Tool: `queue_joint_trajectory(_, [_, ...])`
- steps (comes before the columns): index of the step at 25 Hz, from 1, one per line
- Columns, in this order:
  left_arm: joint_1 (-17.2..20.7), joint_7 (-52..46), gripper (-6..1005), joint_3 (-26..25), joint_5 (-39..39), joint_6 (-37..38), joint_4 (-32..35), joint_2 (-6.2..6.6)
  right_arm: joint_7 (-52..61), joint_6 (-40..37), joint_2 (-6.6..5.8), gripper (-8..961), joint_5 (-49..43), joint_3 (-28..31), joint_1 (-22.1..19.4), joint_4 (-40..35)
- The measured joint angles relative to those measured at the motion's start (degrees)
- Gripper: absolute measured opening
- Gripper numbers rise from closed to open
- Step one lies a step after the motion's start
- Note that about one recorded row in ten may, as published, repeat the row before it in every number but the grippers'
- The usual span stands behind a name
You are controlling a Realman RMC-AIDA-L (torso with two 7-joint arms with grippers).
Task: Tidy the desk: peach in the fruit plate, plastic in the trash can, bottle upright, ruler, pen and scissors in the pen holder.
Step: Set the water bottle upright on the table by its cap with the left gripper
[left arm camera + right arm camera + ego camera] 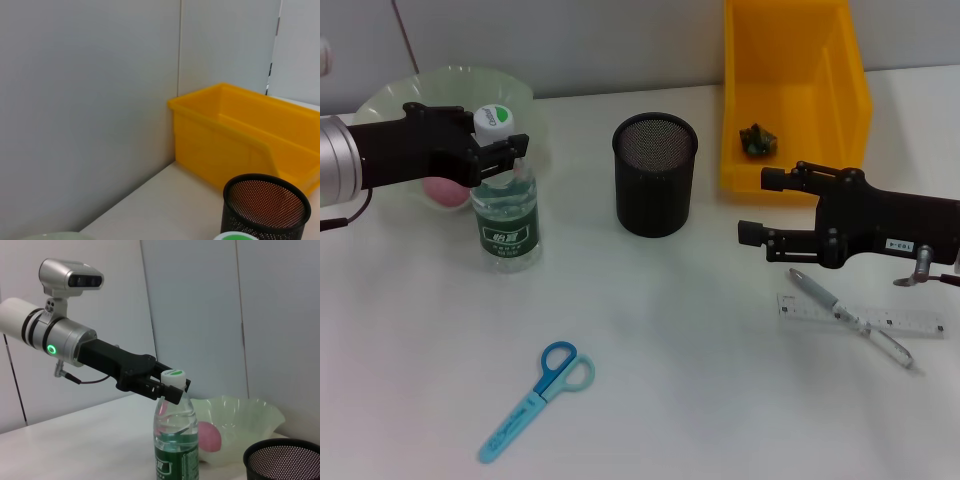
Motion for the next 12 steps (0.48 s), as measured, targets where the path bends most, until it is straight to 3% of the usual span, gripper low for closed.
queue_joint_trajectory(12, [0.6, 1.3, 453, 0.1, -2.5, 0.1, -0.9, -0.05, 0.0, 0.0, 0.0, 841, -0.7, 0.5, 0.0, 0.0])
